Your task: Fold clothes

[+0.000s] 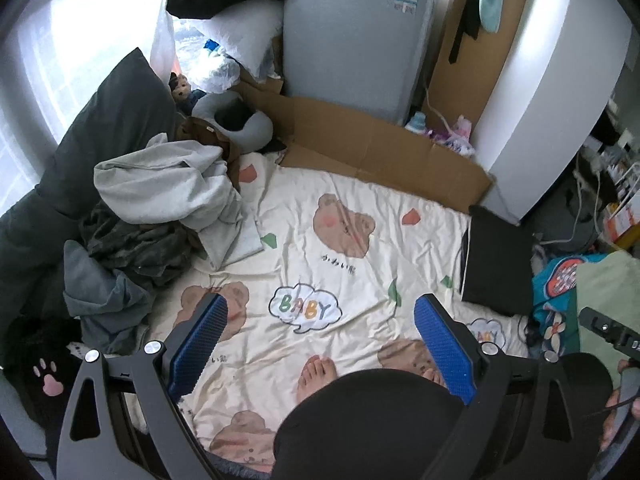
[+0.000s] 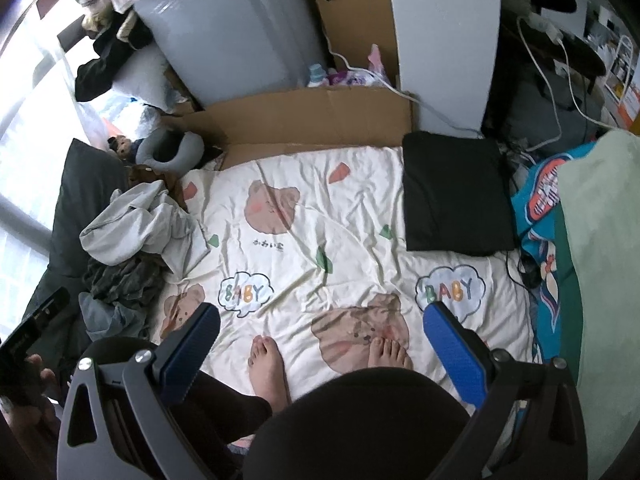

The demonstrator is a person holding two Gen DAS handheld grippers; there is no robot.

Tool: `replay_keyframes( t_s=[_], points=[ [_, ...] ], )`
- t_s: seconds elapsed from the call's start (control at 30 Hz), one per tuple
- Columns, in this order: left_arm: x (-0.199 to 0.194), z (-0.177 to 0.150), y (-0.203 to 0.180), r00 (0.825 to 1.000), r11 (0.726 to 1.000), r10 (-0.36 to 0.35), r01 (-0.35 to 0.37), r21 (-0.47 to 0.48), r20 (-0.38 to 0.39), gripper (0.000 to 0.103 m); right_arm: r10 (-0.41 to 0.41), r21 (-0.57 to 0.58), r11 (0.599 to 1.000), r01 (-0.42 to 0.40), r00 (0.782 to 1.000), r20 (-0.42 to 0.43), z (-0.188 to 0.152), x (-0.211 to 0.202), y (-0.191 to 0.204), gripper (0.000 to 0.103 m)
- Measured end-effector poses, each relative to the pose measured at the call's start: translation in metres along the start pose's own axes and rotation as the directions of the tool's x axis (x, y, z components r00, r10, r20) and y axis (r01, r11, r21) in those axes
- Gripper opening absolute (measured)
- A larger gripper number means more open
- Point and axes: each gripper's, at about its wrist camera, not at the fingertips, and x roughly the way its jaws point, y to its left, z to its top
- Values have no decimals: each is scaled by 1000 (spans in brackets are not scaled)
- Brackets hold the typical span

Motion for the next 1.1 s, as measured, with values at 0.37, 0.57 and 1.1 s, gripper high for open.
replay_keyframes(
  t_s=[0.37, 0.57, 1.1],
  points=[
    [-15, 7, 42, 999, 999, -4, 2, 43, 49, 95, 80, -29, 997, -78, 995, 63, 3, -15, 13, 103],
    [-18, 7, 65, 999, 1000, 16, -16, 7, 33, 95, 95, -42, 995, -91, 991, 99, 5, -26, 18, 103],
    [-44, 21, 126, 995, 997, 74, -72, -25, 64, 95, 158, -92, 985, -147, 979, 127, 18, -33, 34, 103]
  ],
)
